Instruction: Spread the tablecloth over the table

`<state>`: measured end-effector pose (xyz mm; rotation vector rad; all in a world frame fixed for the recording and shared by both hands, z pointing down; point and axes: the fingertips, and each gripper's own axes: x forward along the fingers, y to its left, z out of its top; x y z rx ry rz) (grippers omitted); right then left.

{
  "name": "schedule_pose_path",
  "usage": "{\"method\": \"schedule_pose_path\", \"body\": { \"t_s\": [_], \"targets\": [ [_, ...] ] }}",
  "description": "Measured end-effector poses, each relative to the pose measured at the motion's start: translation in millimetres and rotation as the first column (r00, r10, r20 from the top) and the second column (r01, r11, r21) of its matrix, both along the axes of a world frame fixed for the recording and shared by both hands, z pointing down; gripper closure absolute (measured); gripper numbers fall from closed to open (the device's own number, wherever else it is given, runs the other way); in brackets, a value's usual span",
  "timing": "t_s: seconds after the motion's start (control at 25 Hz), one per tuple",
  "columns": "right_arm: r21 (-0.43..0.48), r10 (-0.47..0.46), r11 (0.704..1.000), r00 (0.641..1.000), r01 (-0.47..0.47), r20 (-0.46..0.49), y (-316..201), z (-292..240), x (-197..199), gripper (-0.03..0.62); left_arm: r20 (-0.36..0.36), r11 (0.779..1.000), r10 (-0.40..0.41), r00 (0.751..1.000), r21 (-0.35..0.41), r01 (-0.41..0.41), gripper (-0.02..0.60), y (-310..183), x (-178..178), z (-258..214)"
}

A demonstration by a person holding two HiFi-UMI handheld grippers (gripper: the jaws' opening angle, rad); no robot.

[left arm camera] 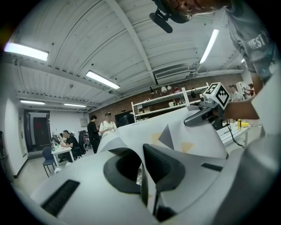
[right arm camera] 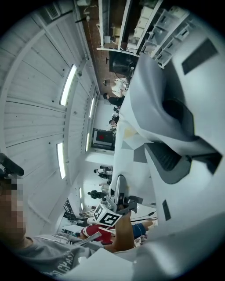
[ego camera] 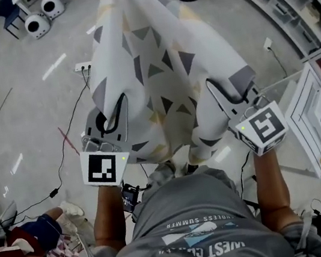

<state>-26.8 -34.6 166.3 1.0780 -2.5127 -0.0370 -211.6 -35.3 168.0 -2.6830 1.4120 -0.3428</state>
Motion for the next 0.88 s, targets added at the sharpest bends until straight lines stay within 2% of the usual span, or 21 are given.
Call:
{"method": "schedule_pose_path", "body": {
  "t_s": [0.16,0.36,0.6,0.88],
  "targets": [
    [0.014,0.033,0.999,0.998,-0.032,-0.046,-13.8,15.1,-0.4,0.546,-0.015,1.0,0.012,1.0,0.005,-0.012,0.574,-13.6,-12.4,15.7],
    [0.038,0.058,0.998,0.993,-0.054,-0.105,-24.1,33.1,15.7,0.553,-0.016,1.0,0.007,1.0,0.007,-0.007,0.577,-20.1,-11.8,33.9],
    [0.022,0.105,0.994,0.986,-0.103,-0.131,-45.7,50.9,38.0,0.557,-0.018,1.0,-0.019,1.0,-0.011,0.019,0.575,-32.7,-22.3,52.8],
    [0.006,0.103,0.995,0.984,-0.103,-0.149,-68.3,71.2,56.2,0.559,-0.047,0.997,-0.05,0.998,-0.063,0.047,0.574,-45.1,-40.1,78.4]
  ]
}}
